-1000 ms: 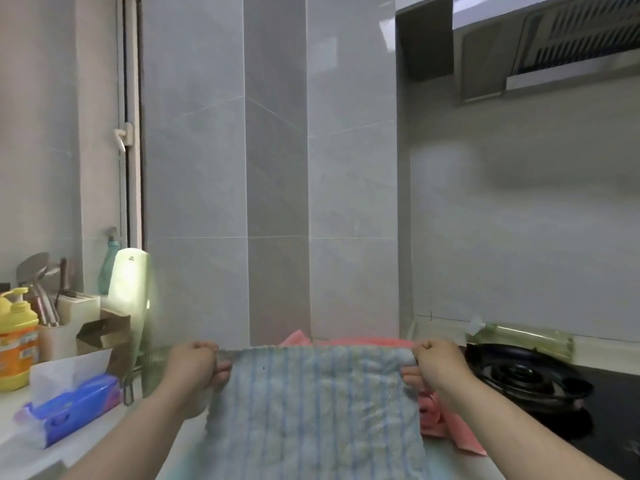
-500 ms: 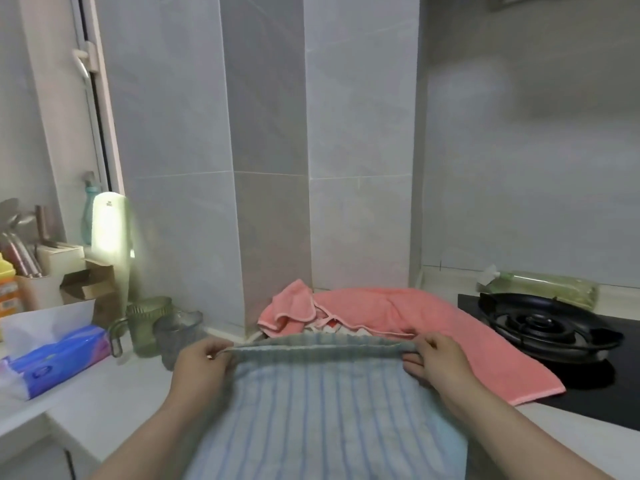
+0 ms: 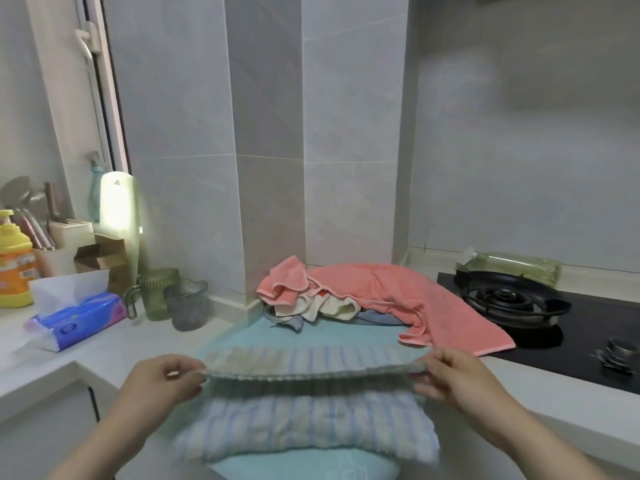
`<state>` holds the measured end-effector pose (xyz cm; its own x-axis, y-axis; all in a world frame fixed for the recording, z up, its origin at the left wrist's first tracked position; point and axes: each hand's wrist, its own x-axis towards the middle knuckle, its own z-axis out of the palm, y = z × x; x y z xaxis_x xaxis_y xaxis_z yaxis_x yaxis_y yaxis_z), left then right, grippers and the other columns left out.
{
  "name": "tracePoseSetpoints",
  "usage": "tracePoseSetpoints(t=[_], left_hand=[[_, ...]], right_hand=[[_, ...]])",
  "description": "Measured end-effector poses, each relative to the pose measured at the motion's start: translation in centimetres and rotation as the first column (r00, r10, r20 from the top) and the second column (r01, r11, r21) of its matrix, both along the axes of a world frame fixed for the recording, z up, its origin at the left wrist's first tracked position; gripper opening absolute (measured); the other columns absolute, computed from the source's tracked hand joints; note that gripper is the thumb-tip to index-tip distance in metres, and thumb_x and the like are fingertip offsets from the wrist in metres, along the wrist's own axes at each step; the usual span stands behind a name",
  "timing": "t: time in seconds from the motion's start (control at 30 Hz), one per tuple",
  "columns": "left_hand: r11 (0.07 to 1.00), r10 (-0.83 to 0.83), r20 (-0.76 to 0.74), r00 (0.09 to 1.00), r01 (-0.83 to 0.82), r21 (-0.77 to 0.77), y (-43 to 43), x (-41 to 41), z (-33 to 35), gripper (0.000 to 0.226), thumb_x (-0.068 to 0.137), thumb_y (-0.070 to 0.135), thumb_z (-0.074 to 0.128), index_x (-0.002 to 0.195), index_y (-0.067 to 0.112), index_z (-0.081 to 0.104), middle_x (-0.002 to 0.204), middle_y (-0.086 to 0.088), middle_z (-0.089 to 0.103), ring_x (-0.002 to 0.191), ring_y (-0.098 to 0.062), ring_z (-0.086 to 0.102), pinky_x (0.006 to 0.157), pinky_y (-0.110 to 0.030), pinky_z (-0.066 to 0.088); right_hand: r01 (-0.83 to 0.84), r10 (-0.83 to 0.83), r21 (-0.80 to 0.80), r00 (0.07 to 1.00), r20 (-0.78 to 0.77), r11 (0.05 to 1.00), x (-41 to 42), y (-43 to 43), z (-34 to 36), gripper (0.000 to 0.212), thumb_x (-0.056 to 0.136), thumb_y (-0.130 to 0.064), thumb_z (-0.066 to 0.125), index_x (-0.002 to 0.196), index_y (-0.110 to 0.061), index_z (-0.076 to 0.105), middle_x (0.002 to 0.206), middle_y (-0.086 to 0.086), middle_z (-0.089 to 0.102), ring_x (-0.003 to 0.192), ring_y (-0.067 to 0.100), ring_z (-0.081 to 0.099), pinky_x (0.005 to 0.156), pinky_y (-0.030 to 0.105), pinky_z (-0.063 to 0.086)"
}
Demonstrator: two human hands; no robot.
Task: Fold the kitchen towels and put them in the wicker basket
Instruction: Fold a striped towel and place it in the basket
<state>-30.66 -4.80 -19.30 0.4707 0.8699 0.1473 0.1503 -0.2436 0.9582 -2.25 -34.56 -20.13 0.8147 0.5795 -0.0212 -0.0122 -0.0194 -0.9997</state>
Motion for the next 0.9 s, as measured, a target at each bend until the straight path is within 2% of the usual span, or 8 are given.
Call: tracePoseSetpoints(t=[0.17, 0.27, 0.37, 0.47, 0.6, 0.7, 0.8, 0.9], left_hand=[[0.997, 0.016, -0.162, 0.987, -0.003, 0.078, -2.0, -2.3, -2.4, 0.021, 0.075, -0.010, 0.074, 0.068, 0.011, 0.076, 0.067, 0.000, 0.074, 0.061, -0.014, 0.066, 0.054, -0.008, 0.045], [0.996, 0.087, -0.145, 0.986, -0.084, 0.028, -3.0, -3.6, -3.5, 0.023, 0.077, -0.006, 0.073, 0.083, 0.017, 0.073, 0.088, -0.005, 0.073, 0.079, -0.022, 0.067, 0.074, -0.026, 0.054], [0.972, 0.113, -0.019, 0.993, -0.115, -0.206, -4.6, -5.2, -5.1, 0.008, 0.085, -0.003, 0.069, 0.091, -0.001, 0.065, 0.096, -0.024, 0.063, 0.082, -0.033, 0.059, 0.082, -0.044, 0.051], [0.925, 0.004, 0.009, 1.000, 0.000, -0.380, -6.3, -5.9, -6.1, 0.014, 0.088, 0.002, 0.067, 0.092, -0.011, 0.063, 0.079, -0.023, 0.062, 0.075, -0.033, 0.059, 0.078, -0.043, 0.051], [0.822, 0.038, 0.140, 0.989, 0.049, -0.567, -7.5, -5.7, -5.2, 0.004, 0.093, 0.007, 0.060, 0.097, 0.007, 0.062, 0.087, -0.017, 0.060, 0.074, -0.029, 0.053, 0.070, -0.035, 0.044], [0.763, 0.050, 0.195, 0.979, 0.089, -0.640, -7.4, -5.3, -4.6, 0.007, 0.096, 0.018, 0.057, 0.101, 0.018, 0.063, 0.092, -0.014, 0.058, 0.074, -0.026, 0.050, 0.069, -0.033, 0.040], [0.713, 0.011, 0.186, 0.983, 0.123, -0.690, -7.4, -5.1, -4.5, 0.008, 0.098, 0.020, 0.053, 0.098, 0.015, 0.059, 0.094, -0.014, 0.063, 0.078, -0.026, 0.057, 0.064, -0.030, 0.038], [0.719, 0.051, 0.232, 0.971, 0.126, -0.683, -7.3, -4.5, -4.9, 0.008, 0.098, 0.011, 0.051, 0.095, 0.009, 0.058, 0.086, -0.017, 0.069, 0.078, -0.027, 0.062, 0.062, -0.029, 0.050]], right_hand=[[0.002, -0.003, -0.095, 1.000, -0.012, 0.995, -2.6, -1.9, -2.8, 0.016, 0.097, 0.004, 0.049, 0.091, 0.009, 0.062, 0.088, 0.023, 0.071, 0.070, 0.023, 0.073, 0.057, 0.025, 0.058], [0.091, -0.091, -0.060, 0.996, -0.004, 0.994, -4.2, -2.8, -3.9, 0.012, 0.097, 0.003, 0.051, 0.097, 0.003, 0.063, 0.088, 0.020, 0.067, 0.072, 0.025, 0.065, 0.053, 0.024, 0.055], [0.163, -0.167, -0.044, 0.978, -0.123, 0.986, -6.4, -3.9, -5.1, 0.008, 0.094, -0.005, 0.060, 0.096, 0.002, 0.065, 0.087, 0.022, 0.065, 0.075, 0.029, 0.060, 0.059, 0.032, 0.054], [0.107, -0.116, -0.047, 0.959, -0.260, 0.993, -8.2, -4.3, -5.9, 0.013, 0.091, -0.006, 0.065, 0.087, 0.006, 0.066, 0.077, 0.022, 0.064, 0.072, 0.030, 0.060, 0.055, 0.032, 0.055], [0.162, -0.124, 0.041, 0.873, -0.472, 0.986, -8.8, -3.7, -5.4, 0.008, 0.092, -0.007, 0.063, 0.087, -0.001, 0.064, 0.081, 0.016, 0.060, 0.070, 0.028, 0.055, 0.055, 0.031, 0.053], [0.158, -0.095, 0.049, 0.783, -0.615, 0.986, -9.0, -3.3, -4.9, 0.008, 0.091, -0.014, 0.066, 0.090, -0.006, 0.062, 0.091, 0.017, 0.057, 0.074, 0.030, 0.051, 0.063, 0.035, 0.049], [0.075, -0.029, 0.034, 0.698, -0.716, 0.997, -8.9, -3.0, -4.8, 0.024, 0.088, -0.019, 0.068, 0.100, 0.001, 0.062, 0.095, 0.020, 0.055, 0.072, 0.031, 0.051, 0.051, 0.034, 0.054], [0.036, 0.012, 0.047, 0.650, -0.760, 0.998, -8.7, -2.8, -4.8, 0.031, 0.088, -0.020, 0.068, 0.101, 0.007, 0.060, 0.098, 0.025, 0.059, 0.073, 0.033, 0.054, 0.044, 0.034, 0.055]])
